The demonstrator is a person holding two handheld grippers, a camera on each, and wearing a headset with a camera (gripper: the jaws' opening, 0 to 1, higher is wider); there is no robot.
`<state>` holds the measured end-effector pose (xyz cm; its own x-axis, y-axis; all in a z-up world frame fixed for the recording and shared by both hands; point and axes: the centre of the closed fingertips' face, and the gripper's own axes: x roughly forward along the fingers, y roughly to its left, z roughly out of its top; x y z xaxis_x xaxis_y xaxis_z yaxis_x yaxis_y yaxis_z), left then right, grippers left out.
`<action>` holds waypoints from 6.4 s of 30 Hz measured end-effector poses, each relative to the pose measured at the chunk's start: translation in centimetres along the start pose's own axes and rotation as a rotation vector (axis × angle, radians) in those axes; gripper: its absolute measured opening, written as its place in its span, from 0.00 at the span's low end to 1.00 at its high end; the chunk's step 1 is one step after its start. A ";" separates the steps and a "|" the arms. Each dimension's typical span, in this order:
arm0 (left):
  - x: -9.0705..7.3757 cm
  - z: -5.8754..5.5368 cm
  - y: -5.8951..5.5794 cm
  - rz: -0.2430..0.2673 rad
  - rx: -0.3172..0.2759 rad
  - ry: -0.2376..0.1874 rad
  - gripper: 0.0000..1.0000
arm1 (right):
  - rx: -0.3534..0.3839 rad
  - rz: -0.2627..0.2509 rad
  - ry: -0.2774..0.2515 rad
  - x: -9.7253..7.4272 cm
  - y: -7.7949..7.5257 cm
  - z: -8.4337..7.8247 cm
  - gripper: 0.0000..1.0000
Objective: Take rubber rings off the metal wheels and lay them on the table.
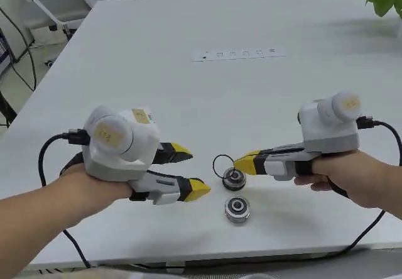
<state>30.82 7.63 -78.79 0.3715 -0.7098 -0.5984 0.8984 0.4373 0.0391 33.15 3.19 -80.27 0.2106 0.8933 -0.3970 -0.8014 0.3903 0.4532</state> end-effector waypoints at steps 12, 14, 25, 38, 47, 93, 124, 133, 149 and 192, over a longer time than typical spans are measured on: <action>-2.6 -2.2 0.8 0.040 -0.054 0.005 0.47 | -0.010 0.043 0.017 2.5 1.6 0.4 0.00; -2.9 -2.5 1.0 0.048 -0.060 0.006 0.48 | -0.012 0.052 0.024 3.0 2.0 0.3 0.00; -4.3 -3.5 1.3 0.077 -0.089 0.007 0.48 | -0.018 0.095 0.069 5.4 3.3 -0.9 0.00; -4.9 -4.3 1.1 0.097 -0.106 0.011 0.48 | -0.019 0.081 0.106 6.6 2.9 -2.3 0.00; -5.0 -4.4 1.2 0.100 -0.120 0.013 0.48 | -0.002 0.049 0.113 6.7 2.1 -2.8 0.00; -4.3 -4.7 0.8 0.071 -0.129 0.037 0.47 | -0.042 -0.002 0.143 6.8 1.4 -3.2 0.10; -3.0 -2.7 1.7 0.054 -0.104 0.029 0.47 | -0.111 -0.063 0.037 1.5 -0.2 0.6 0.23; -1.4 -1.2 2.0 0.042 -0.091 0.022 0.46 | -0.105 -0.102 0.017 -0.7 -1.4 0.7 0.25; 2.6 0.5 1.8 -0.006 -0.078 0.028 0.45 | -0.132 -0.105 0.055 -2.0 -2.9 -1.3 0.26; 9.4 0.0 -0.1 -0.090 -0.019 0.086 0.27 | -0.274 -0.072 0.164 0.4 -3.7 -4.9 0.22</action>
<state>34.25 0.93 -84.43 0.2675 -0.6973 -0.6650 0.9225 0.3846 -0.0322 33.45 1.00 -85.98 0.1975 0.8090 -0.5536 -0.9132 0.3572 0.1961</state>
